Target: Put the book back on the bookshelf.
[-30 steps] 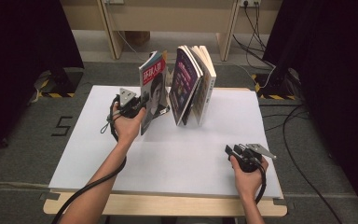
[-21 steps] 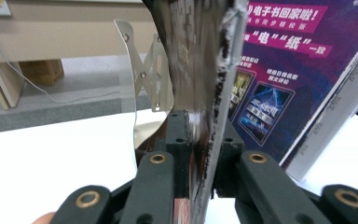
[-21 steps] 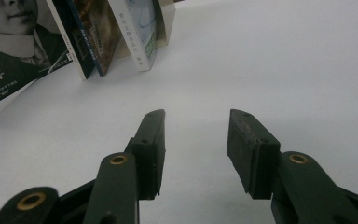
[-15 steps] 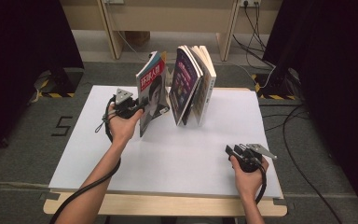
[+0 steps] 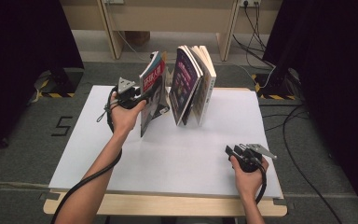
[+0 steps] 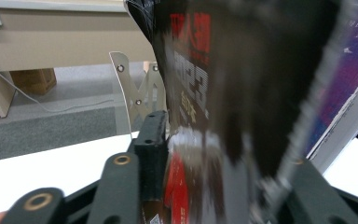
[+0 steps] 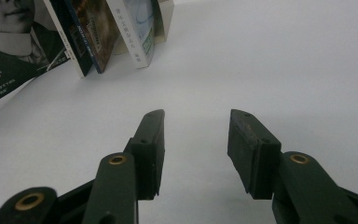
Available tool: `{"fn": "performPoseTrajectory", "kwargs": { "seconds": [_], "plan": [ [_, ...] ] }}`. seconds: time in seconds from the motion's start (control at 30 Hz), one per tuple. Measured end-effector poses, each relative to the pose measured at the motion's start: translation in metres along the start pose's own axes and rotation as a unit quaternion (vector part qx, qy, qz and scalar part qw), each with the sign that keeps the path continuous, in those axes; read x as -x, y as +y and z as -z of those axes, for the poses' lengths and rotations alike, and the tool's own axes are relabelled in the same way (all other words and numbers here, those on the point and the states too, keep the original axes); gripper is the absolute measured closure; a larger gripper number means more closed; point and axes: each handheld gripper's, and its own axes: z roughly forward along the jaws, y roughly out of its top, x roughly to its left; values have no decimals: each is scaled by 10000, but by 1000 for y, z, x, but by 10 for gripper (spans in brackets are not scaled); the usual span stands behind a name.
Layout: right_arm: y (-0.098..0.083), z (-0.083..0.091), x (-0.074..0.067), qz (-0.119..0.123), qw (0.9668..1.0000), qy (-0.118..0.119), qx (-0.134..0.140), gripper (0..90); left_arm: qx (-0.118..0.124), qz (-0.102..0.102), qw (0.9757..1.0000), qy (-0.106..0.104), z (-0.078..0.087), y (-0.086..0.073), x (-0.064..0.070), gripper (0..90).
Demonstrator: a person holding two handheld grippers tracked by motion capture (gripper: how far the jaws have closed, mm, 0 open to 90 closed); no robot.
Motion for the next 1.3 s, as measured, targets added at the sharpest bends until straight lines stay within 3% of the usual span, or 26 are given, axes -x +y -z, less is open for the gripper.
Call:
{"fn": "performPoseTrajectory", "kwargs": {
  "seconds": [0.17,0.6,0.77,0.93,1.3],
  "plan": [
    [0,-1,0,-2,10000,18,-4,567,-80,-6,10000,22,-4,6,3,579],
    [-1,-1,-1,-57,10000,45,-62,562,-506,-92,9985,190,-7,8,7,836],
    [-2,-2,-1,-45,10000,30,-48,562,-538,-37,9984,186,-6,8,6,857],
    [-2,-1,-2,-43,10000,39,-66,562,-470,-33,9987,184,-4,8,5,860],
    [-2,-2,-1,-16,10000,32,-61,562,129,-65,9995,284,1,15,8,864]
  ]
}}
